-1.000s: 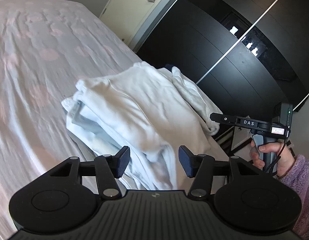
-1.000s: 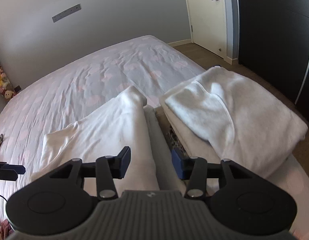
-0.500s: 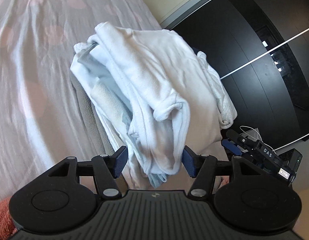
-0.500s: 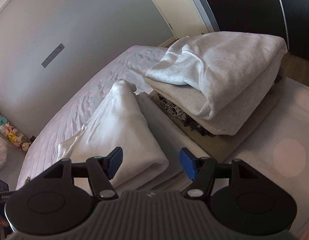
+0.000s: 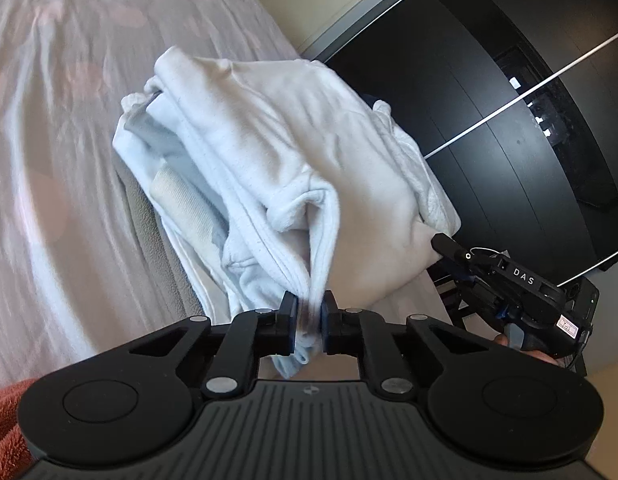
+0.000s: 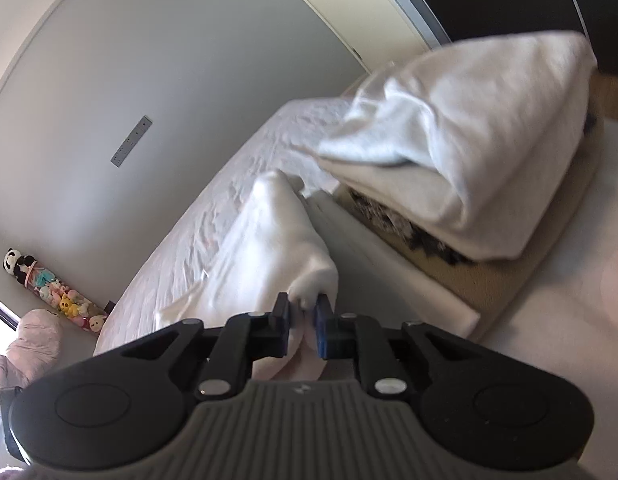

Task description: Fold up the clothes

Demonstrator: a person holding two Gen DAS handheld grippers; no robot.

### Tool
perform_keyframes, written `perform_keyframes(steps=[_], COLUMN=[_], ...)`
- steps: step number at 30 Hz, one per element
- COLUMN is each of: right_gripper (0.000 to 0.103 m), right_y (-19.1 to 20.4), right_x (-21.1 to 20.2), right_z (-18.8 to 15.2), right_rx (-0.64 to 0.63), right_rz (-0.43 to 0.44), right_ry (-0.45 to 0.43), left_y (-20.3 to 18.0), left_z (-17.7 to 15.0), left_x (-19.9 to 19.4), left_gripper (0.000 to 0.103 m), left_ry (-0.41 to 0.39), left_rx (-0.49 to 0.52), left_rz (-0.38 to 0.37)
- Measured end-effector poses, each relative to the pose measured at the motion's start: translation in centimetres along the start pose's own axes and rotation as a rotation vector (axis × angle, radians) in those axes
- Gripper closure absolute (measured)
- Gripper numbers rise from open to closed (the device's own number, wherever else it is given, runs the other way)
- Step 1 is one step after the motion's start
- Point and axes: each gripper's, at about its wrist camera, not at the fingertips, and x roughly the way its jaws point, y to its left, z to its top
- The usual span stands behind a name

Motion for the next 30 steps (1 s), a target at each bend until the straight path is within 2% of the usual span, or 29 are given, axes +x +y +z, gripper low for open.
perform_keyframes(steps=[5,8,11,16,22,23,24,26,30], right_gripper=[0.089,0.090,0.090,0.090,0.089,0.086,0.078,0.071,0.070], right_y=[2.4,2.9,1.2,-2.2,-3.9,-3.8,-3.6,-3.2,-1.3], right_x=[-1.2,-1.7,-2.0,-0.1,1.4,1.2,1.0,0.6,-1.4], right_z=[3.0,4.1,3.7,0.6,-1.3,-1.3,-1.2,-1.2,-0.5], right_rx=[-0.055,-0.076,-0.022,0.025,0.056,0.043,0.030,0.003,-0.109], right_rz=[-0.020,-0.070,-0.098,-0.187,-0.222,-0.231,-0.241,-0.259,-0.310], right_ry=[-0.051,-0.066,-0.068,0.005,0.030,0.026,0.022,0.014,-0.052], left_y=[-2.9,-4.1,-4.4,-2.5,-2.0,-1.9,-2.1,-2.8,-3.8], left_z=[1.7,1.7,0.6,-1.5,-2.0,-2.1,-2.1,-1.9,-0.9], left_x=[-1.9,-1.3,0.3,2.9,3.0,3.0,2.7,1.7,-1.0], left_gripper=[0.094,0.094,0.094,0.094,0.092,0.091,0.091,0.084,0.083], left_ry=[-0.067,-0.057,-0.017,0.061,0.120,0.130,0.136,0.138,0.102], left_rx=[0.002,-0.008,0.005,0.002,0.040,0.047,0.068,0.122,0.182], left_rz=[-0.044,-0.056,-0.014,0.075,0.115,0.121,0.121,0.124,0.103])
